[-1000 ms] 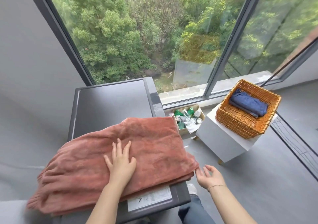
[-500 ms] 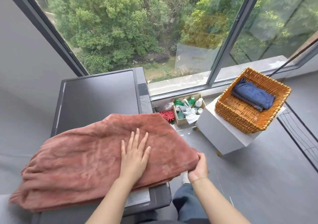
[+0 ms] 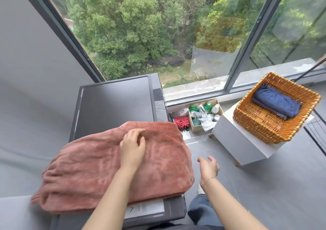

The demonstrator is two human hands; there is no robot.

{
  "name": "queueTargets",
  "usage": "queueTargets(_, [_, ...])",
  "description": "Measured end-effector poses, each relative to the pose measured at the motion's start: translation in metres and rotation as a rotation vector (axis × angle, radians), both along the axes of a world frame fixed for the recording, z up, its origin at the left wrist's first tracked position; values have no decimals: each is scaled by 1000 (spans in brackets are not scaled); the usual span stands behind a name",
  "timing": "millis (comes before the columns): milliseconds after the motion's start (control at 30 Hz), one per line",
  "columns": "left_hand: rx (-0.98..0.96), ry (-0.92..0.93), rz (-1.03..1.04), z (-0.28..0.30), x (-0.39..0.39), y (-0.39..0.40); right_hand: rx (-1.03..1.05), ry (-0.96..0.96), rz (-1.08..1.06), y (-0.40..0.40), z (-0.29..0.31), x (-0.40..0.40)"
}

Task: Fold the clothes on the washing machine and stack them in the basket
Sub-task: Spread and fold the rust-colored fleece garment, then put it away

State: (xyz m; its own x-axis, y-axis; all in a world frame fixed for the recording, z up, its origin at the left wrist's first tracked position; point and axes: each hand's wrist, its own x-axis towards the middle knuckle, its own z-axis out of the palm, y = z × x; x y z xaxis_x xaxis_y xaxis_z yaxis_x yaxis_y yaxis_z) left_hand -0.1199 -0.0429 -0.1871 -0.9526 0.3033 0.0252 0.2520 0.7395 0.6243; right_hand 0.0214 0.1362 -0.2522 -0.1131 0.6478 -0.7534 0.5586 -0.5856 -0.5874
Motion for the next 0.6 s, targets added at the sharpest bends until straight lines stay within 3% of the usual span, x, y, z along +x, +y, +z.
queueTargets(100, [-119, -14, 107, 19, -48, -5, 196, 303, 218, -8, 32, -21])
queueTargets(167, [-239, -183, 47, 28, -74, -9, 396, 479, 396, -19, 57, -36])
queueTargets(233, [-216, -405, -81, 30, -90, -9, 590, 532, 647, -35, 65, -50])
queueTargets(300, [-240, -515, -190, 33, -98, -10, 731, 419, 944, -54, 53, -59])
queueTargets(400, [-549, -483, -341, 33, -109, -14, 1010, 110, 1266, -75, 22, -53])
queueTargets(467, [-712, -451, -399, 37, -117, -17, 1054, 39, 1318, -79, 18, -50])
queueTargets(533, [-715, -502, -431, 42, -125, -18, 1090, 11, 1310, -80, 19, -52])
queueTargets(600, [-644, -666, -456, 51, -128, -16, 1118, -3, 1308, -79, 19, -54])
